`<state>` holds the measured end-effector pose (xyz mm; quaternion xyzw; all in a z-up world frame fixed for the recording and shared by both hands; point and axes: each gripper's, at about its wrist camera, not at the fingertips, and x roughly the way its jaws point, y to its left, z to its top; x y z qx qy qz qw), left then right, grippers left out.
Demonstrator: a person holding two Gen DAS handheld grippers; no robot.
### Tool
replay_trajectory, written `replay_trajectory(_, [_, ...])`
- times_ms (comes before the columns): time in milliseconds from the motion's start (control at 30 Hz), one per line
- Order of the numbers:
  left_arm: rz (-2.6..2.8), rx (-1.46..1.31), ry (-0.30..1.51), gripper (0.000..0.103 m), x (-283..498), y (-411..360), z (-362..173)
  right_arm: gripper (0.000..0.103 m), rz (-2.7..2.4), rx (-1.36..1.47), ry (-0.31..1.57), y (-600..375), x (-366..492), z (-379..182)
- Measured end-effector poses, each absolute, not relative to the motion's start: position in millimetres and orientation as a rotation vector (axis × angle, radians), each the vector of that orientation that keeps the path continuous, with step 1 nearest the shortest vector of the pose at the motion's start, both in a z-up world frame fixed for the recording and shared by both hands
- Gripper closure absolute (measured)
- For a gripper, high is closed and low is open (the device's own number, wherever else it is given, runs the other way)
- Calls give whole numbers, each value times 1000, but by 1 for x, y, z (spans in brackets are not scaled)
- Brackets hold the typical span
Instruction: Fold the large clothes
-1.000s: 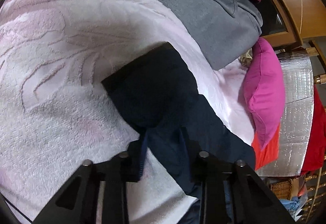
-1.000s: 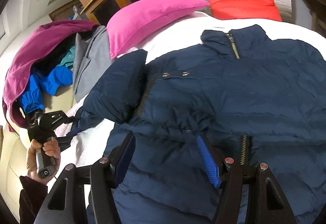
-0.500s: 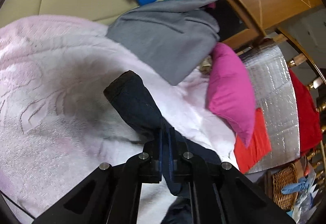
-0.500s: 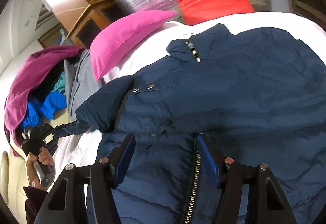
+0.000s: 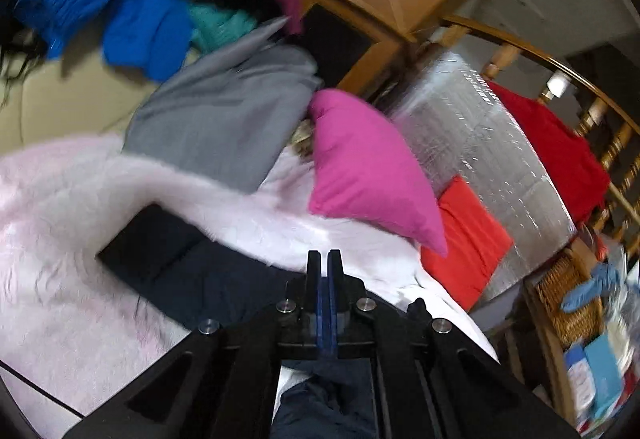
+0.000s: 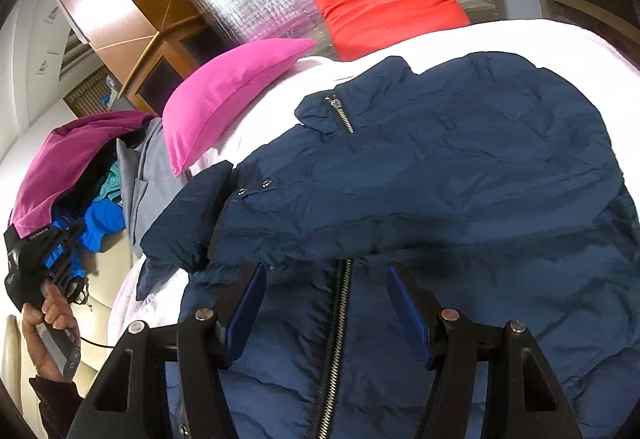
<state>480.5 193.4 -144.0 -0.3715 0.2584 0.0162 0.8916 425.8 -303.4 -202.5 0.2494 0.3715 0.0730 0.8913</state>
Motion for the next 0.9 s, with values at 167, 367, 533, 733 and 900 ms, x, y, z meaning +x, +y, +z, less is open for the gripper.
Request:
replay_trajectory(167, [132, -1117, 696, 69, 478, 253, -214, 36, 146, 548, 777, -314, 424, -208])
replay_trajectory(367, [214, -1282, 749, 41, 481, 282, -258, 36, 166, 584, 801, -309, 429, -219])
replay_trajectory(533, [183, -1266, 774, 36, 501, 276, -276, 36, 184, 567, 814, -298, 433, -223])
replay_trajectory(733, [190, -1305, 752, 36, 513, 277, -299, 36, 183, 557, 814, -299, 434, -222])
replay_trajectory(900, [189, -1260, 711, 81, 521, 273, -297, 36, 171, 561, 818, -305, 434, -223])
